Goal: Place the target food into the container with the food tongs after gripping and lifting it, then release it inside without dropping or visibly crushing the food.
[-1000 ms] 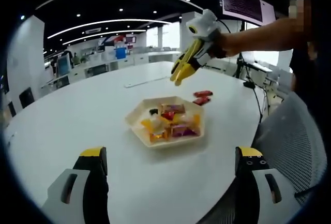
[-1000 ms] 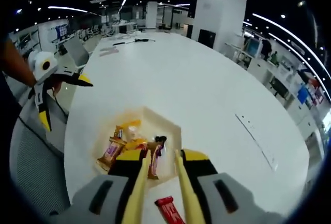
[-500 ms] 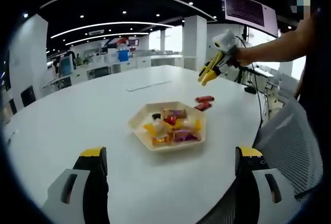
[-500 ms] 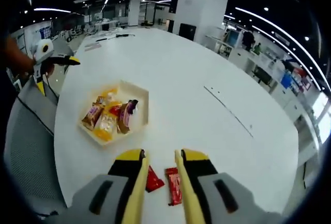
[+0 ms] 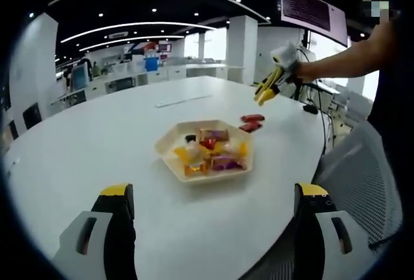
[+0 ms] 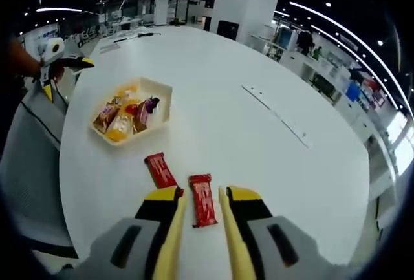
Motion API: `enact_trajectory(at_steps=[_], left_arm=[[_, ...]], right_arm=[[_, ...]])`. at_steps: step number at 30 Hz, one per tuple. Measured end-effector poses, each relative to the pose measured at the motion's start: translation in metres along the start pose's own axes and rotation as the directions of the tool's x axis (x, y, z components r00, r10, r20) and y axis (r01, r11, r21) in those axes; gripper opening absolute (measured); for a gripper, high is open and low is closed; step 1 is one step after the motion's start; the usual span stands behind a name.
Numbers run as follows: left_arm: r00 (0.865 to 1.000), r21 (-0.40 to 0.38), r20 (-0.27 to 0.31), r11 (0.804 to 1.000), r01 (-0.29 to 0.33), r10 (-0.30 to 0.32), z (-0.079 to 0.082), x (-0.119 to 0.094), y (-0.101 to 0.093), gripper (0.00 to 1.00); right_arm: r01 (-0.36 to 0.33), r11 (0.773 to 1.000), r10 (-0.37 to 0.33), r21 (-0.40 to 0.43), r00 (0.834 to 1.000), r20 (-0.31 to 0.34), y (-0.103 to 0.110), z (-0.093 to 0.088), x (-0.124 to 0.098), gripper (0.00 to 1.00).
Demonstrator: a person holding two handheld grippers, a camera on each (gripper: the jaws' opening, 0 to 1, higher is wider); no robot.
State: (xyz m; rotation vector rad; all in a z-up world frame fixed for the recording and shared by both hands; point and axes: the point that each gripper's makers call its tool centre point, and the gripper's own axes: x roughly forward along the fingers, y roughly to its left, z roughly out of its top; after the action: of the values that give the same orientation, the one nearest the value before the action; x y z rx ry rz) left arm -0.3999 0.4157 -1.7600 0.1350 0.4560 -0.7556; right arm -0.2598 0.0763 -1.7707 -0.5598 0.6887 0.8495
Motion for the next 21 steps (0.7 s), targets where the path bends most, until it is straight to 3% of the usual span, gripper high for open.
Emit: enact_trajectory(at_steps=[9, 12, 21], left_arm=[[0.999, 0.002, -0.037, 1.000, 0.004, -0.004, -0.009, 0.003, 0.001, 1.00], [0.999, 0.012, -0.048, 1.000, 0.024, -0.023, -0.011, 0.004, -0.004, 1.00], [0.998, 0.020, -0.057, 1.000, 0.021, -0.020, -0.012, 0.004, -0.005, 1.00]], right_arm=[[-0.005, 1.000, 0.005, -0.010, 0.998, -0.059, 0.002, -0.026, 0.030, 0.28], [-0.006, 1.000, 0.007, 0.015, 0.999, -0.049, -0.003, -0.027, 0.032, 0.28], [-0.037, 0.999, 0.036, -0.016, 0.997, -0.074, -0.003, -0.032, 0.036, 0.28]])
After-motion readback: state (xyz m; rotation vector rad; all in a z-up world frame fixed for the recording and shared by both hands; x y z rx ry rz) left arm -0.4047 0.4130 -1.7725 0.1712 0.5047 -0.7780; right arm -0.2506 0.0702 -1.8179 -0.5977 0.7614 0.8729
